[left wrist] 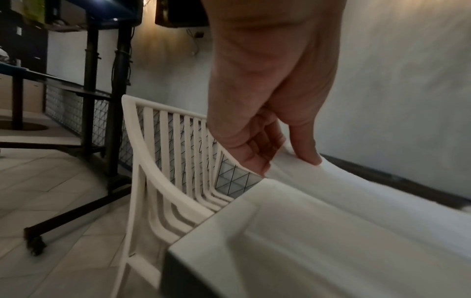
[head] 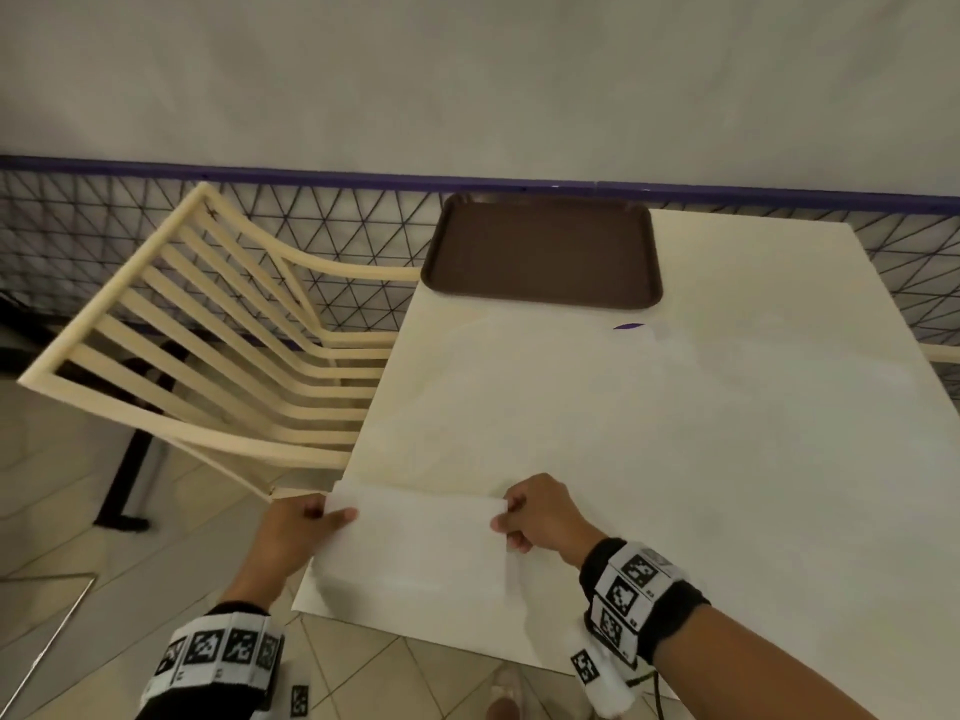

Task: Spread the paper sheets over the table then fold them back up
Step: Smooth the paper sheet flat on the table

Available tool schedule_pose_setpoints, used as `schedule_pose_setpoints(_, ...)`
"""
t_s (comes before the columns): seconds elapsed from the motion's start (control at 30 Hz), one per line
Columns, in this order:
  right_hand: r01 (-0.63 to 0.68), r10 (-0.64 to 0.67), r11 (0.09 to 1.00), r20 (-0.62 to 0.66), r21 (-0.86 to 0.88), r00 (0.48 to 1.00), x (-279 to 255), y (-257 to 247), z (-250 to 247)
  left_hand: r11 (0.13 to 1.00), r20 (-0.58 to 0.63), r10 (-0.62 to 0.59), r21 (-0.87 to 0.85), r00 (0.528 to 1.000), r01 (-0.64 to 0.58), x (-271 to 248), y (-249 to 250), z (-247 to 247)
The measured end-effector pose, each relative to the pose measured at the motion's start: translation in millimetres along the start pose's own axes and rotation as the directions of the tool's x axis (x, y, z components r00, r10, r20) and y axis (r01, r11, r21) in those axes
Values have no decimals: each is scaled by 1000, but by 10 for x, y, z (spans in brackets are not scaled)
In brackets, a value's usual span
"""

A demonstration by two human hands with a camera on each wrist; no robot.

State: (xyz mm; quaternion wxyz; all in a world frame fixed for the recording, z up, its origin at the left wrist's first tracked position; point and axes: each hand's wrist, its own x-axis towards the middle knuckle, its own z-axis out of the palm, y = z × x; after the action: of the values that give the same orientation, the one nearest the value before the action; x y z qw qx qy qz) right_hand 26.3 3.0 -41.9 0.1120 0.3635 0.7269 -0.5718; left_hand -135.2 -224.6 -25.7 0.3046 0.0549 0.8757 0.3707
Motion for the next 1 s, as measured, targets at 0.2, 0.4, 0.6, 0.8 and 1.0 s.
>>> schedule_pose_setpoints(0.2,-27,10,987,-103,-159,995,77,141,157,992,-40,-15,127,999,20,207,-212,152)
schedule_pose_setpoints(0.4,36,-87,947,-147,-319,985,29,173,287,980,-103,8,197,995,12,178,-188,233)
schedule_pose_setpoints(0.6,77,-157,911,-168,-405,973,-122,224,37,918,-124,148,386,981,-89,176,-77,290)
schedule_pose_setpoints(0.8,45,-179,951,-425,-305,887,-399,570,-804,873,-31,386,333,922,-355,264,444,727)
schedule_pose_setpoints(1.0,-144,-33,951,-550,-275,835,-583,1085,-1355,802,152,455,359,878,-478,614,1148,1496)
